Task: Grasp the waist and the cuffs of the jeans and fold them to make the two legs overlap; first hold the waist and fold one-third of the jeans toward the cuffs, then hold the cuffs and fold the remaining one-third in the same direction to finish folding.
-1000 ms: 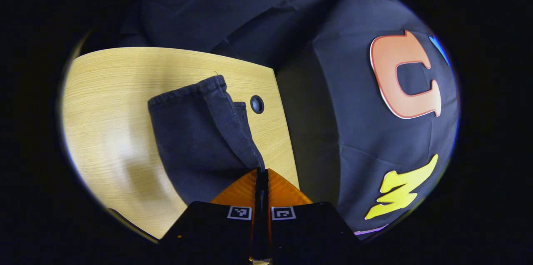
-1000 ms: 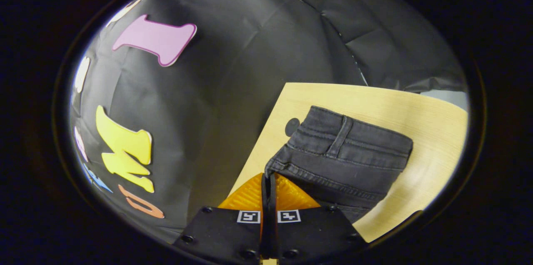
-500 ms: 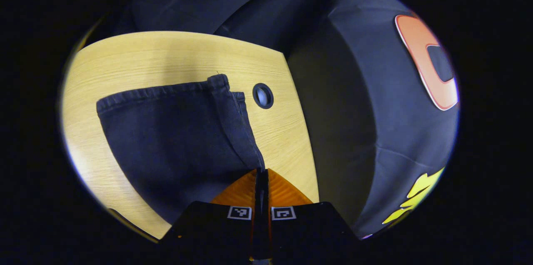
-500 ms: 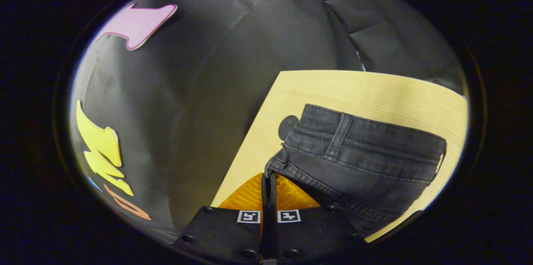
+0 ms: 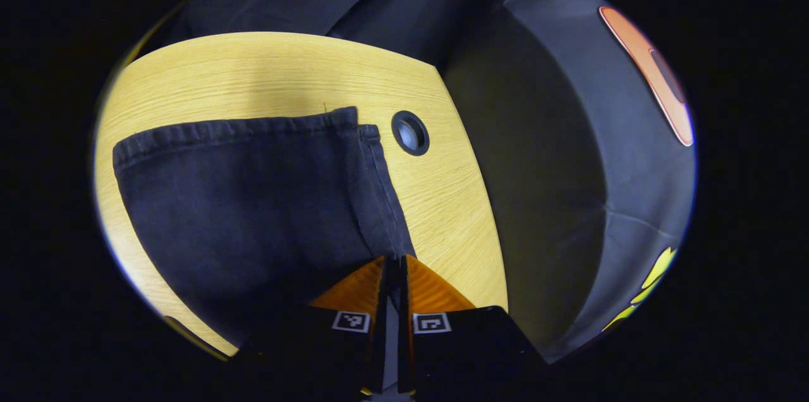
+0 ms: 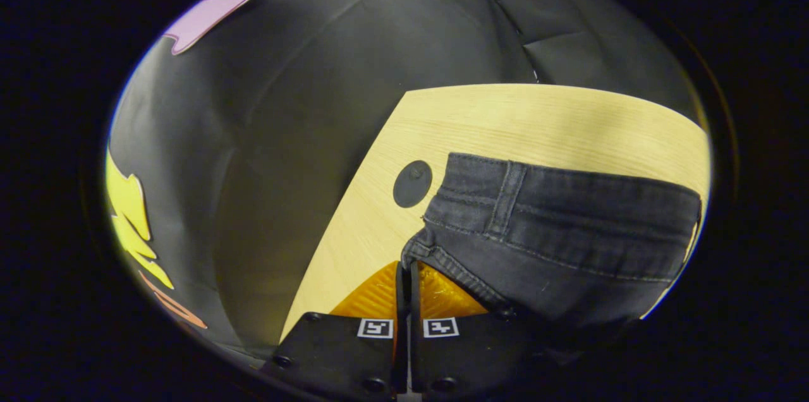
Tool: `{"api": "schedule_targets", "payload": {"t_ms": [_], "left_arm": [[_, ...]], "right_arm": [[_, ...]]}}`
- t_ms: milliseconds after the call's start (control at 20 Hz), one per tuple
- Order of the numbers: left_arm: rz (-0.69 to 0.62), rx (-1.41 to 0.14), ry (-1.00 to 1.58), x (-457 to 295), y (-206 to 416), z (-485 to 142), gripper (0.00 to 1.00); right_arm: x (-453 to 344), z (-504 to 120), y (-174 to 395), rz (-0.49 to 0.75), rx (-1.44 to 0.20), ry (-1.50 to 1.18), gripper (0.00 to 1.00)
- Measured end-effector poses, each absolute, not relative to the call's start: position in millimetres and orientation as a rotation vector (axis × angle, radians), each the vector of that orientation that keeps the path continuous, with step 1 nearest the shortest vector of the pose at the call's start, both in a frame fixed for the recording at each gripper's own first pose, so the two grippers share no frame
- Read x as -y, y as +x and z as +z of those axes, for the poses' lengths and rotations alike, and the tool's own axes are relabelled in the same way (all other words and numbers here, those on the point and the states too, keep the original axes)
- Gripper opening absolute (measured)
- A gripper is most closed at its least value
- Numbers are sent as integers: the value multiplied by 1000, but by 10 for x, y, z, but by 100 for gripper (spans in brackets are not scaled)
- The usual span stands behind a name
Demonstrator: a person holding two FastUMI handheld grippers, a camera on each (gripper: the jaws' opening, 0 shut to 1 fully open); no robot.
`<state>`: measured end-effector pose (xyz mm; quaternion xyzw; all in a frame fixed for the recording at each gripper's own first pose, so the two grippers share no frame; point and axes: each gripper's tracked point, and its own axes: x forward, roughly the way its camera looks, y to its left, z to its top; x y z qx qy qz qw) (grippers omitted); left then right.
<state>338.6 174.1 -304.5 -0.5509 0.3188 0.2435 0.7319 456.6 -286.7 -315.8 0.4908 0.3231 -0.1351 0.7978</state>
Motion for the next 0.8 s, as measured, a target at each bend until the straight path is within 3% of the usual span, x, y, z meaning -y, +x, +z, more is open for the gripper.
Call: {"api": "schedule_targets", "payload": {"t_ms": [100, 150, 250, 350, 400, 450, 800], "left_arm": [[480, -666, -1183, -1694, 3459, -2888, 46], [461, -653, -1154, -1679, 3475, -2801, 64], [478, -693, -1010, -1718, 3317, -2770, 99], [450, -718, -970, -1676, 3221, -2671, 99], [452, -707, -924, -1681, 3344, -2990, 99], [446, -678, -877, -1790, 3268, -2697, 99], [330, -495, -606, -1908, 3348, -2412, 98]], "right_arm": [[2824, -3124, 4579, -273, -690, 1063, 6], [2803, -3078, 4574, -267, -687, 1058, 27], [2714, -2980, 4633, -224, -668, 1035, 51], [2655, -2934, 4658, -199, -663, 993, 79], [2646, -2890, 4652, -190, -657, 973, 82], [2661, -2855, 4671, -181, -638, 965, 95], [2877, -2211, 4505, -120, -484, 890, 95]]}}
